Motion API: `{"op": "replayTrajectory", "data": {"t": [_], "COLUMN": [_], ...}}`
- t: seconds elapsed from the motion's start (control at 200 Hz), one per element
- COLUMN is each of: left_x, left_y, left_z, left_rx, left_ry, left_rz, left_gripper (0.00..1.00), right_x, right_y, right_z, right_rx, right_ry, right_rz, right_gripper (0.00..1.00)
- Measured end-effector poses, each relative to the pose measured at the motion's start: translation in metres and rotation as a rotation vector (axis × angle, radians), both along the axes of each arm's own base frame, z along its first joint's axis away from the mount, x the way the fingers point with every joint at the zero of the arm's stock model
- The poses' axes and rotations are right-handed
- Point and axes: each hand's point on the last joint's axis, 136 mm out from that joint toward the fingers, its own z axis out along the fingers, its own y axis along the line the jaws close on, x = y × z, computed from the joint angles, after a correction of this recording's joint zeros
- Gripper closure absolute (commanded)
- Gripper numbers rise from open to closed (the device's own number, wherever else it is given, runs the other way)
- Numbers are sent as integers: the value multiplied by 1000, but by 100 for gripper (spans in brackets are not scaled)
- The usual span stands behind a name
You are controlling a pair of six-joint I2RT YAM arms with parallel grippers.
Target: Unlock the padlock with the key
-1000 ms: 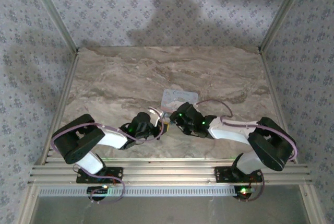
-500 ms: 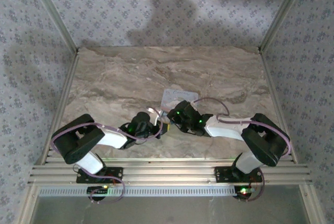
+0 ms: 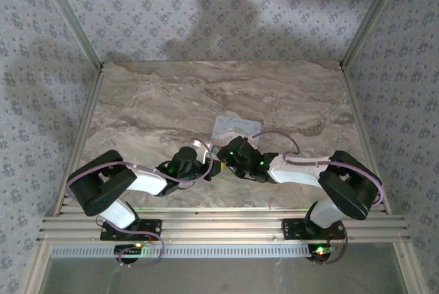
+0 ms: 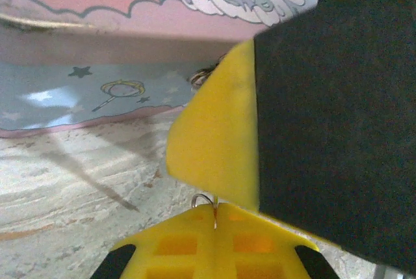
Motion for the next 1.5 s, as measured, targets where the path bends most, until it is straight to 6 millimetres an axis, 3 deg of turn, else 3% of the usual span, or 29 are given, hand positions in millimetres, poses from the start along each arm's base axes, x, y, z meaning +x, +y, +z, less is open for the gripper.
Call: {"op": "replayTrajectory", "data": {"t": [0.185, 0.575, 0.645, 0.745, 0.829, 1.084, 1.499], "left_x": [0, -1, -1, -2, -2, 0, 2], "left_y": [-2, -6, -7, -9, -10, -14, -15], "left_z": [4, 2, -2, -6, -6, 2, -1], "left_rx": [-28, -55, -61, -71, -82, -126, -152], "left_ry": [19, 44, 57, 75, 87, 95, 133], "left_rz": [6, 4, 2, 3, 3, 12, 32], "left_gripper": [100, 100, 100, 100, 100, 100, 100], "right_x": [-2, -6, -6, -7, -8, -14, -6], "right_y": [-3, -16, -19, -21, -23, -33, -25], "right_z": [3, 18, 19, 18, 15, 0, -1], "right_rx": [10, -7, -14, -19, -23, -39, 15], "right_ry": [0, -37, -40, -37, -32, 1, -6], "right_rz": [-19, -50, -55, -66, -74, -107, -148], "right_gripper": [64, 66, 64, 51, 48, 51, 54]}}
